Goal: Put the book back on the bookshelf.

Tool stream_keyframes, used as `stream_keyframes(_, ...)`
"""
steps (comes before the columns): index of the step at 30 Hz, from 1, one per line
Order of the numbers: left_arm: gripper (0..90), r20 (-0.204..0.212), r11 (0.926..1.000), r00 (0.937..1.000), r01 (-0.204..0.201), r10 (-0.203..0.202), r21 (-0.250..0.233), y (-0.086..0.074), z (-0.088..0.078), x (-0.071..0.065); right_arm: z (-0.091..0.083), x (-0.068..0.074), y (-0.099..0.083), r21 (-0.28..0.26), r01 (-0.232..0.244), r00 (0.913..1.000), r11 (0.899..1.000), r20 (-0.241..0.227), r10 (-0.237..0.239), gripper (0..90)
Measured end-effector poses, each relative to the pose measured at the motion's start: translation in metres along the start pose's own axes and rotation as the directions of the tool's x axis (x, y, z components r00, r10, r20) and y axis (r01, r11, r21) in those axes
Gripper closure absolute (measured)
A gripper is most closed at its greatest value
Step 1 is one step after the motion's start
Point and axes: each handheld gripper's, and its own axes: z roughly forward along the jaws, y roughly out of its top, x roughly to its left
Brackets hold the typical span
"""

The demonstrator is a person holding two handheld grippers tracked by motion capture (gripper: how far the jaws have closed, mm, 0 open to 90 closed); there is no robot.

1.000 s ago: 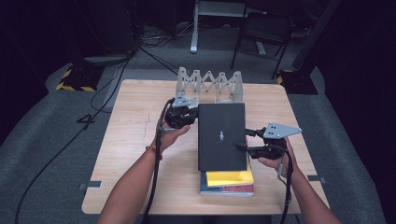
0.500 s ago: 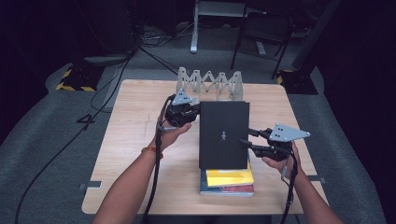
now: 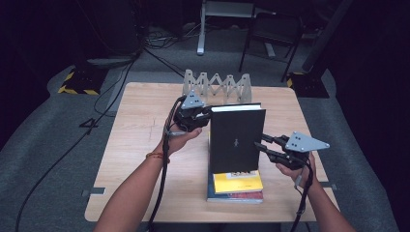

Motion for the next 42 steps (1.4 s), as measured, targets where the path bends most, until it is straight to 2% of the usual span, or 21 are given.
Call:
stream_keyframes(4,60.7,-0.002,0.9996,1.0000,-0.003,0.003,-0.027,-0.002,-0.007,-0.006,-0.006,0.003,-0.003,-0.011,0.003,0.9998,1.000,-0.018,-0.003,69.2)
stream_keyframes(6,58.6,0.001,0.9993,0.9998,-0.018,0.018,-0.034,-0.004,-0.010,-0.010,-0.011,0.007,-0.004,-0.017,0.017,0.9997,1.000,-0.019,-0.017,70.6)
stream_keyframes(9,51.5,0.007,0.9990,0.9994,-0.033,0.033,-0.031,-0.009,-0.013,-0.016,-0.017,0.012,-0.005,-0.021,0.027,0.9994,0.999,-0.022,-0.027,72.7)
stream_keyframes(11,49.2,-0.011,0.9981,0.9983,-0.058,0.058,-0.021,-0.013,-0.014,-0.022,-0.020,0.015,-0.007,-0.023,0.028,0.9994,0.999,-0.021,-0.028,74.1)
stream_keyframes(13,46.7,0.008,0.9985,0.9987,-0.050,0.050,-0.023,-0.017,-0.015,-0.025,-0.023,0.017,-0.007,-0.020,0.027,0.9993,0.999,-0.026,-0.027,75.3)
stream_keyframes(19,43.2,-0.025,0.9975,0.9974,-0.067,0.067,0.021,-0.032,-0.015,-0.031,-0.024,0.019,-0.007,-0.018,0.018,0.9996,1.000,-0.022,-0.018,76.0)
stream_keyframes(22,41.8,-0.009,0.9979,0.9982,-0.058,0.059,0.029,-0.041,-0.017,-0.032,-0.025,0.019,-0.007,-0.022,0.017,0.9995,1.000,-0.025,-0.018,76.4)
stream_keyframes(25,39.9,-0.014,0.9961,0.9978,-0.065,0.066,0.060,-0.051,-0.016,-0.032,-0.026,0.019,-0.008,-0.028,0.019,0.9991,0.999,-0.039,-0.020,76.9)
stream_keyframes(27,38.9,0.004,0.9953,0.9984,-0.057,0.057,0.078,-0.060,-0.017,-0.031,-0.026,0.018,-0.009,-0.032,0.011,0.9989,0.999,-0.045,-0.012,77.3)
stream_keyframes(30,39.8,-0.030,0.9912,0.9975,-0.060,0.064,0.118,-0.075,-0.016,-0.034,-0.027,0.018,-0.009,-0.031,0.005,0.9987,0.999,-0.050,-0.007,77.8)
stream_keyframes(35,38.3,0.029,0.9814,0.9978,-0.065,0.060,0.181,-0.098,-0.013,-0.038,-0.028,0.017,-0.010,-0.036,0.007,0.9982,0.999,-0.060,-0.009,78.6)
stream_keyframes(39,36.8,0.053,0.9693,0.9957,-0.087,0.077,0.230,-0.115,-0.012,-0.042,-0.028,0.017,-0.011,-0.037,0.009,0.9981,0.999,-0.060,-0.011,80.4)
stream_keyframes(40,36.7,0.070,0.9700,0.9953,-0.082,0.067,0.229,-0.119,-0.011,-0.043,-0.028,0.016,-0.011,-0.038,0.008,0.9980,0.999,-0.062,-0.010,80.4)
stream_keyframes(41,36.7,0.104,0.9695,0.9933,-0.074,0.051,0.234,-0.123,-0.010,-0.044,-0.028,0.016,-0.012,-0.043,0.007,0.9977,0.999,-0.068,-0.010,80.5)
stream_keyframes(42,38.1,0.110,0.9653,0.9915,-0.094,0.069,0.244,-0.125,-0.009,-0.046,-0.029,0.015,-0.012,-0.043,0.004,0.9972,0.999,-0.074,-0.008,80.6)
